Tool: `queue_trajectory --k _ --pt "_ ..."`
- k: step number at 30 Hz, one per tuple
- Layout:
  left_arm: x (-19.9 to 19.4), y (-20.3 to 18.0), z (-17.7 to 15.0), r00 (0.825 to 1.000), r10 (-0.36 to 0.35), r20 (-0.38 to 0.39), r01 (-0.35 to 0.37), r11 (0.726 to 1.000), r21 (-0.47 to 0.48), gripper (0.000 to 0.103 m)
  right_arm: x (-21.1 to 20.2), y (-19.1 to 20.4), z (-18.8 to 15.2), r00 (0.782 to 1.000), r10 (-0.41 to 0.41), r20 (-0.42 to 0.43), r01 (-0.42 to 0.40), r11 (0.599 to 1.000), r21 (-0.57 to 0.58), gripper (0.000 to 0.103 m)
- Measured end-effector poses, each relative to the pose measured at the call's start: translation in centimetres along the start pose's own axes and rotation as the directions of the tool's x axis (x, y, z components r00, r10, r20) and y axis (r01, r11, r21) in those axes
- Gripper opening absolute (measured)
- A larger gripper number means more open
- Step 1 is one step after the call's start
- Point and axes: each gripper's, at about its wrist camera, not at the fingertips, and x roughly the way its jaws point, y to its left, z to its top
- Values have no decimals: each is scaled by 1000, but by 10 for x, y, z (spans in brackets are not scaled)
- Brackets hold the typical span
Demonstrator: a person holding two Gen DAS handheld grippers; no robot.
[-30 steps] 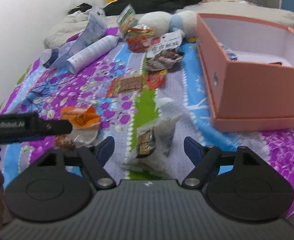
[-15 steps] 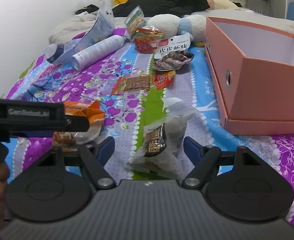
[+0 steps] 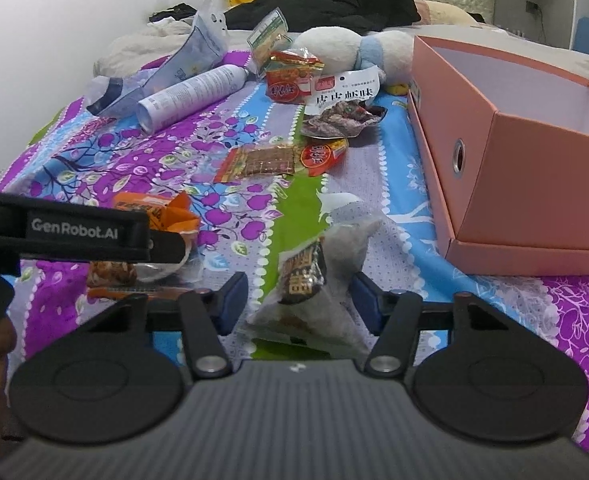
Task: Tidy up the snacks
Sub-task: 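Pull both held packets out of the pile onto the open sheet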
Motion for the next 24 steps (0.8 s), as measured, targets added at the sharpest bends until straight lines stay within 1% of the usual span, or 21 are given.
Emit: queue_trajectory --k 2,3,4,9,11,16,24 --pt "4 -1 0 1000 -1 -2 1 1000 -1 82 1 -1 0 1000 -6 -2 6 1000 -1 54" --pt "7 -1 0 1000 -2 -6 2 1000 -2 80 1 -1 0 1000 -6 -3 6 1000 -1 53" --pt "10 -2 2 1000 0 -12 0 1000 1 76 1 -2 0 1000 -3 -5 3 1000 1 53" --pt "18 -12 10 999 27 -20 -26 999 28 73 2 0 3 1000 -7 -14 7 1000 -8 49" --pt "18 -15 12 999 24 -23 -23 999 33 72 2 -2 4 1000 -3 -18 3 1000 2 49" --pt "12 -17 16 1000 17 -4 -17 999 29 68 -1 -5 10 1000 1 -19 -1 1000 16 48" --pt "-6 -20 27 999 -19 32 18 1000 12 65 -16 -12 23 1000 -17 18 17 999 42 47"
